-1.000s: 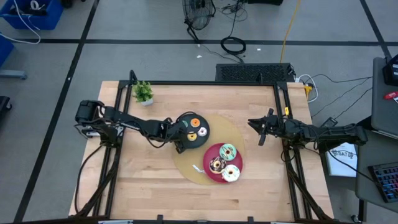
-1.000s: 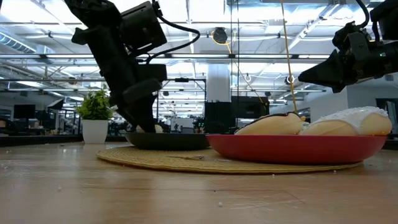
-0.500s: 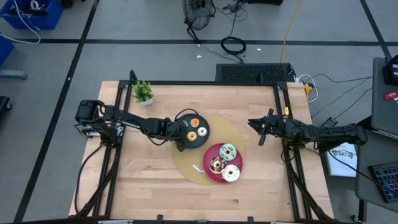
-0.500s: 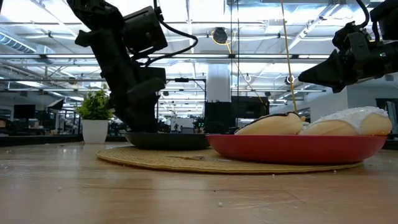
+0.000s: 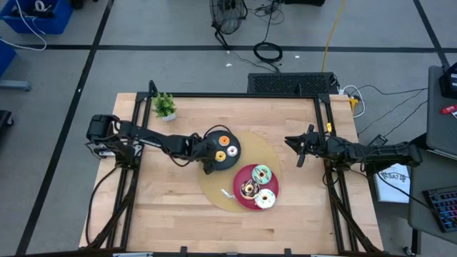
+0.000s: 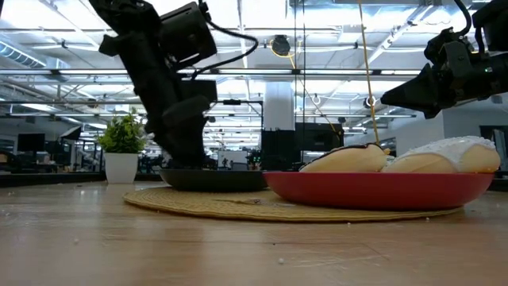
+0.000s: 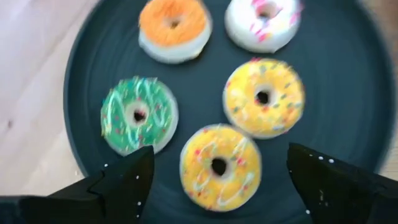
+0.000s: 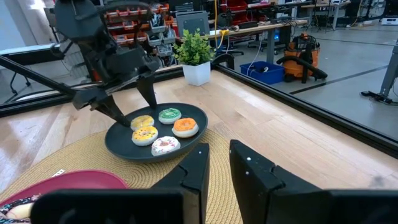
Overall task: Pick & Place donuts
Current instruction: Return to Home Position
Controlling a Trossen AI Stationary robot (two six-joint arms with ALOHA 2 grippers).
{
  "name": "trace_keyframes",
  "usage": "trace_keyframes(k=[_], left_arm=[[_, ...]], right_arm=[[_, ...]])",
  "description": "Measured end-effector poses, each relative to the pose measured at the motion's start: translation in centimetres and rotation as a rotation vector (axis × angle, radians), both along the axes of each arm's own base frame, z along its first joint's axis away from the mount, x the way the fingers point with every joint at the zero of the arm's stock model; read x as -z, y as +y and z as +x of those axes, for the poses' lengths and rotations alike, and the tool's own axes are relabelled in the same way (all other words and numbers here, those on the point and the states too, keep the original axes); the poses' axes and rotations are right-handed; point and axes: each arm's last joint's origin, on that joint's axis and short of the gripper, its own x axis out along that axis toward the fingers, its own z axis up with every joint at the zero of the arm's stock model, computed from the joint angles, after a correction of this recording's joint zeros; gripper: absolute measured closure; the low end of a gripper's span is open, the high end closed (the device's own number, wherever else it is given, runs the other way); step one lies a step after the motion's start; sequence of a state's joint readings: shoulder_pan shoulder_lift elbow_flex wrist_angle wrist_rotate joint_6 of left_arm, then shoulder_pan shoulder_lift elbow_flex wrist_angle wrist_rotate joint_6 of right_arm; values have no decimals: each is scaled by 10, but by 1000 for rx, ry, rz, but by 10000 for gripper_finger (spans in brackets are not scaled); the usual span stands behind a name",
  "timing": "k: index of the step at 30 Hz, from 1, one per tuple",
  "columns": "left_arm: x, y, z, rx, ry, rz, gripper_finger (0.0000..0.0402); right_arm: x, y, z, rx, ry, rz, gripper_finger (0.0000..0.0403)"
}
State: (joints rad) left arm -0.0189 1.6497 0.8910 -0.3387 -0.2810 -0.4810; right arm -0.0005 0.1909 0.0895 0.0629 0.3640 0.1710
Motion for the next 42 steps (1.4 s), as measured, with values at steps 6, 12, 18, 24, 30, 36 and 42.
trace_keyframes(k=[6,12,18,24,30,36,42], left_arm=[[-18,-1,13,81,-32,0,45],[-51,-3,28,135,-51,-18,41],[-100,-7,36,173,-19,-3,37],[-159,-21,35,267,-46,50,36],[-208,-35,5,335,-205,121,36],[-236,-48,-48,313,-323,219,36],[-239,-58,-96,321,-494,271,36]], right_arm=[[0,0,0,0,0,0,348],[0,0,0,0,0,0,348],[0,0,0,0,0,0,348],[0,0,0,0,0,0,348],[0,0,0,-1,0,0,348],[0,0,0,0,0,0,348],[0,0,0,0,1,0,348]])
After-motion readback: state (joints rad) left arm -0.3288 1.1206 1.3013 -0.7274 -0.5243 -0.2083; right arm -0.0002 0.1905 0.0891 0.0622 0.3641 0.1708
